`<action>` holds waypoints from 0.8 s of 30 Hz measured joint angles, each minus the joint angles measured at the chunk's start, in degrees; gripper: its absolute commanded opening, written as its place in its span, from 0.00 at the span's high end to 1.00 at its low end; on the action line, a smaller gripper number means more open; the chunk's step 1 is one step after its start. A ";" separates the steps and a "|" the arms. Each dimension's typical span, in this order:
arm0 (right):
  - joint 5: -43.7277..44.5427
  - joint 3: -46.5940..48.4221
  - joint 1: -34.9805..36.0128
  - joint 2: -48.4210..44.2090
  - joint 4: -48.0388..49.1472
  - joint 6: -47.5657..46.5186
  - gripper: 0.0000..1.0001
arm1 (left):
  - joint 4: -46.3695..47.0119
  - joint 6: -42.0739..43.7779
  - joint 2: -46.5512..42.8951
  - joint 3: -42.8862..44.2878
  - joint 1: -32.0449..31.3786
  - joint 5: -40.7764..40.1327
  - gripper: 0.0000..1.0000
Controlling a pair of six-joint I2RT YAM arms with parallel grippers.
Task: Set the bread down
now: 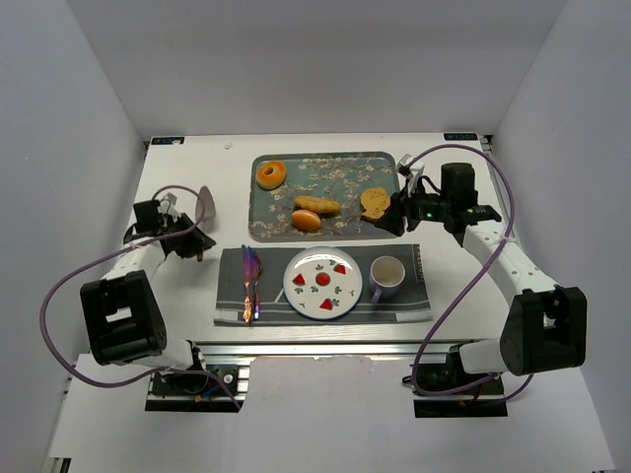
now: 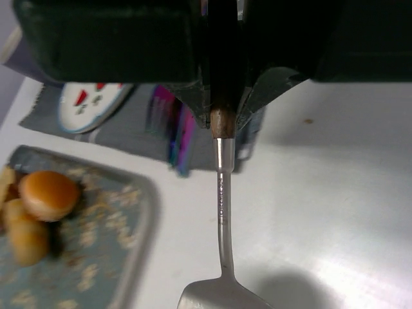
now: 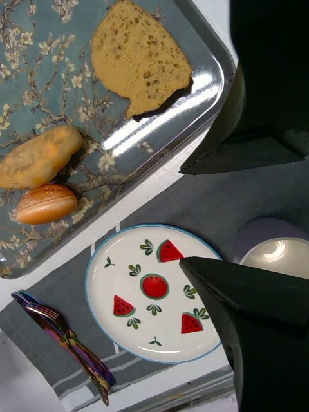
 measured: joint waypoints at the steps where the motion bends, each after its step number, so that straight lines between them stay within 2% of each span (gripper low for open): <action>1: 0.02 0.00 0.00 -0.07 0.00 0.00 0.42 | -0.57 -0.74 -0.57 1.46 -0.33 0.63 1.00; 6: 0.39 0.00 0.00 -0.09 0.04 0.09 0.55 | -0.22 -5.14 -3.23 8.46 -5.14 4.28 1.00; 7: 0.44 0.00 0.00 -0.09 0.04 0.17 0.64 | 0.13 -6.29 -3.26 9.55 -6.69 5.22 1.00; 9: 0.57 0.00 0.00 -0.09 0.09 0.17 0.74 | 1.07 -8.50 -2.67 11.50 -10.12 6.80 1.00; 10: 0.57 0.00 0.00 -0.09 0.11 0.42 0.85 | 1.62 -9.97 -2.03 12.35 -12.17 7.78 1.00; 13: 0.61 0.00 0.00 -0.09 0.28 0.76 1.00 | 5.07 -14.60 1.07 13.66 -17.16 10.78 1.00; 19: 1.03 0.00 0.00 -0.09 0.98 1.92 1.00 | 10.45 -23.47 11.28 17.09 -21.40 16.09 1.00; 24: 1.73 -0.20 0.00 -0.15 2.49 2.58 1.00 | 8.13 -25.66 20.92 25.83 -21.44 16.85 1.00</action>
